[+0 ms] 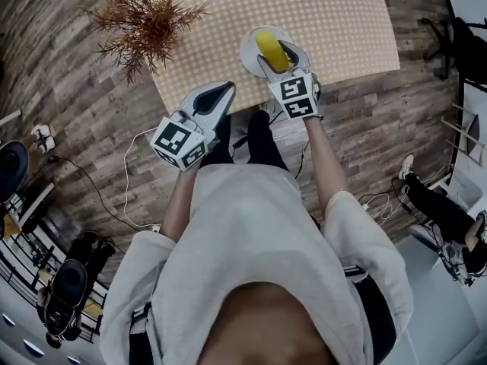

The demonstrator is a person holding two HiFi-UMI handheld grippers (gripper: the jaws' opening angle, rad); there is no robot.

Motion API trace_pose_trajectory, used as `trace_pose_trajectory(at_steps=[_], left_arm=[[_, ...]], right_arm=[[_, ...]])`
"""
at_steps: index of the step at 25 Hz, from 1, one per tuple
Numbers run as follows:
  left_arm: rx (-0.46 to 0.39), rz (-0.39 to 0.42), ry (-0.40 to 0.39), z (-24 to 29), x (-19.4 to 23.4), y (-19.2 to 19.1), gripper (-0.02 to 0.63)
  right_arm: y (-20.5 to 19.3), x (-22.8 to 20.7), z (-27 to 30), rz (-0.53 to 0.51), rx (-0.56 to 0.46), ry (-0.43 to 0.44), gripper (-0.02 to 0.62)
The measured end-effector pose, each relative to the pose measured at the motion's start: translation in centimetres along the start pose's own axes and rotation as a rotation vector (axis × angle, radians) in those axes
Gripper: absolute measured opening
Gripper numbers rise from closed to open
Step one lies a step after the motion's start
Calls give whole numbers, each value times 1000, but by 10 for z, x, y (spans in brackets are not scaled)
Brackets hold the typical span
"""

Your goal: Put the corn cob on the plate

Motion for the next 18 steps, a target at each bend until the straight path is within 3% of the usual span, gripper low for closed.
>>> trace_pose_trajectory(at_steps=[13, 15, 18], left_arm=[[-13, -6, -3, -1, -2, 0, 9], [-21, -15, -4, -2, -1, 2, 9], [-33, -25, -6, -4, 1, 3, 9]], right_arm=[[-10, 24, 5, -820, 180, 66, 250], [-12, 27, 7, -879, 198, 83, 250], [-14, 28, 10, -829, 207, 124, 250]])
Point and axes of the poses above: the fingertips, and each gripper's own axes: z forward along the fingers, x to its left, y out of its top, the point moved 2 cm from there along -z, backward along the fingers, and after that the axes turned 13 degrees about -z, right-handed, at the moved point
